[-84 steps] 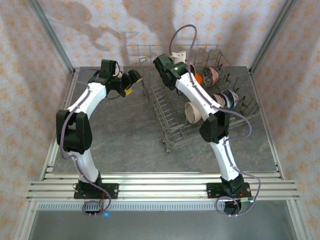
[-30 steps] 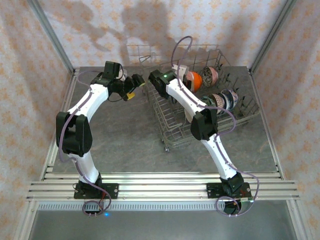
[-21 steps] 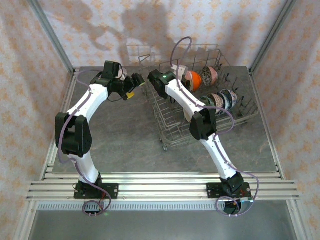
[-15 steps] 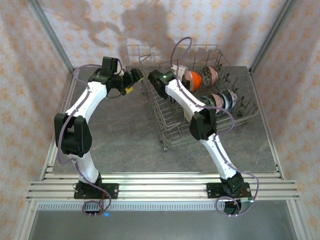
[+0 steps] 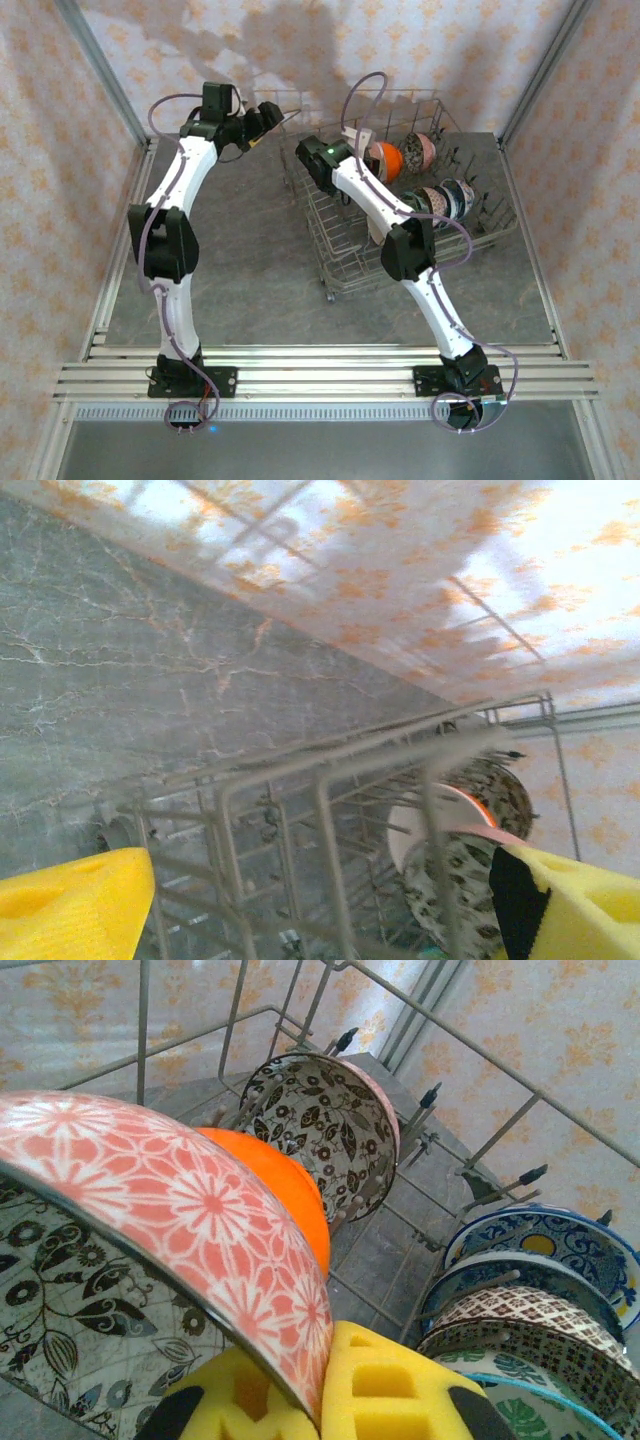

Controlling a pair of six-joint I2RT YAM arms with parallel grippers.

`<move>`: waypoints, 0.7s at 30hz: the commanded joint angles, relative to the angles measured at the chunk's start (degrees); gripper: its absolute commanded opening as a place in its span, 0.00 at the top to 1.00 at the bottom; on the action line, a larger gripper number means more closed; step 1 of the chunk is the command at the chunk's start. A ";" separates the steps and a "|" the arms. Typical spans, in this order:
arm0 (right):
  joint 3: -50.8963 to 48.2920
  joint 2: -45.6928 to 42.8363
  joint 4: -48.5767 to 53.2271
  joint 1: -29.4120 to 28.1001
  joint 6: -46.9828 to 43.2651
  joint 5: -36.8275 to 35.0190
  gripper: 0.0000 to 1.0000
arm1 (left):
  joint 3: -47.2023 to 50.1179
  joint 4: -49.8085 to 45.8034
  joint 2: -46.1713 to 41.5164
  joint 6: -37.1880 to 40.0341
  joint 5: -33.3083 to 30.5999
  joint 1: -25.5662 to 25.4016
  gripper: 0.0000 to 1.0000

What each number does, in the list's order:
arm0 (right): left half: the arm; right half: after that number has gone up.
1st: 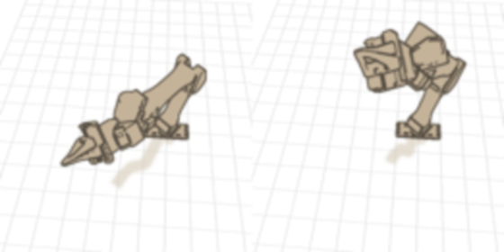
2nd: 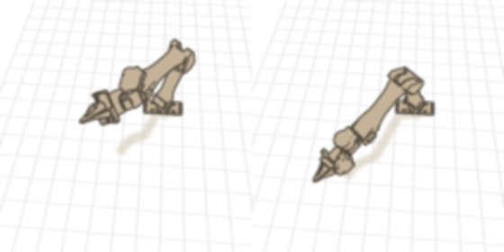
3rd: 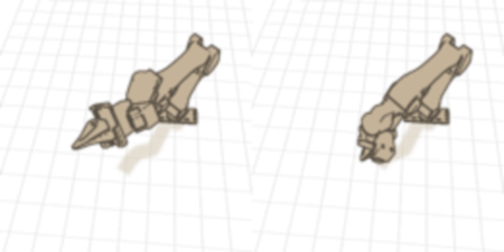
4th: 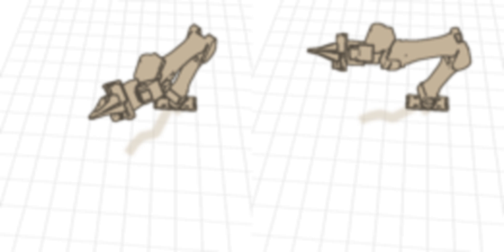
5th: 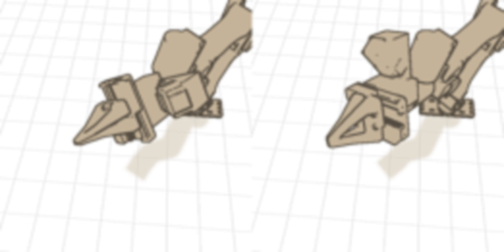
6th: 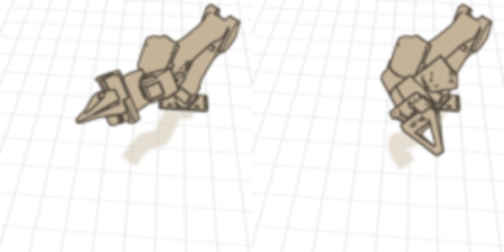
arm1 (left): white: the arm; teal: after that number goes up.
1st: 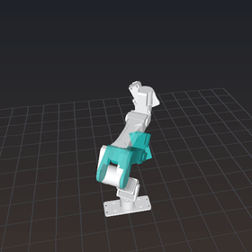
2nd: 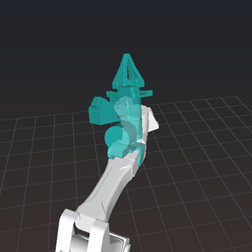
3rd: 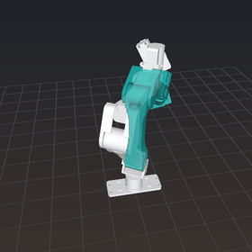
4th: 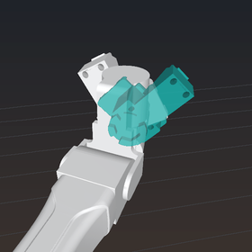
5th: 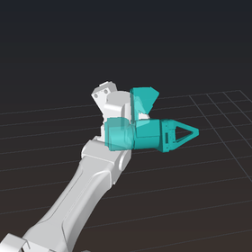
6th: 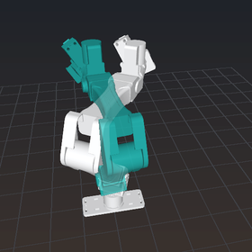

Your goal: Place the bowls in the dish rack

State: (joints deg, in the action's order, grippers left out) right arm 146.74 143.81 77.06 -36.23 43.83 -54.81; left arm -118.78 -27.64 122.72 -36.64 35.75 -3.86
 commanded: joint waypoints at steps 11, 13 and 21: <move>2.59 -6.91 -3.05 0.08 -4.48 1.55 1.00 | 1.92 -2.05 -0.20 2.63 0.21 -0.93 0.33; 2.76 -7.04 -3.31 0.36 -5.19 2.02 1.00 | 4.21 -0.58 -1.25 1.39 0.76 -1.06 0.36; 3.11 -7.66 -2.32 1.07 -5.85 3.63 1.00 | 10.91 2.29 -5.57 -2.64 1.52 -2.02 0.45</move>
State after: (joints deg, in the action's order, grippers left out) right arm 147.46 140.59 74.74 -35.40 38.00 -49.43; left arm -110.61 -21.26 118.74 -38.37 36.93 -5.17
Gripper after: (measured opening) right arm 0.044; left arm 0.552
